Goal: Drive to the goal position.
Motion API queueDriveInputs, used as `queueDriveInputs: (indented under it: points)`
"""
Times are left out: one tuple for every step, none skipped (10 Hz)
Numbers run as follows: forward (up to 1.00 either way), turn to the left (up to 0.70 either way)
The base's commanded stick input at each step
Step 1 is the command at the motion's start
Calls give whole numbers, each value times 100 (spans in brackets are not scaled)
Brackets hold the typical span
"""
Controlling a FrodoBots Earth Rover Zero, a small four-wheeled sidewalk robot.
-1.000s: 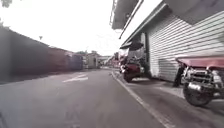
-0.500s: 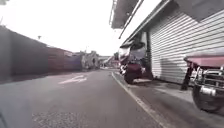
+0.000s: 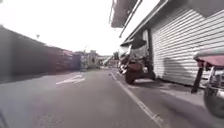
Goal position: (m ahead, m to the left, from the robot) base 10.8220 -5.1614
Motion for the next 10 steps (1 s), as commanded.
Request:
queueDriveInputs:
  points:
    - [45, 0]
    - [45, 0]
    - [45, 0]
    - [45, 0]
    - [45, 0]
    - [45, 0]
    - [45, 0]
    - [45, 0]
    - [45, 0]
    - [45, 0]
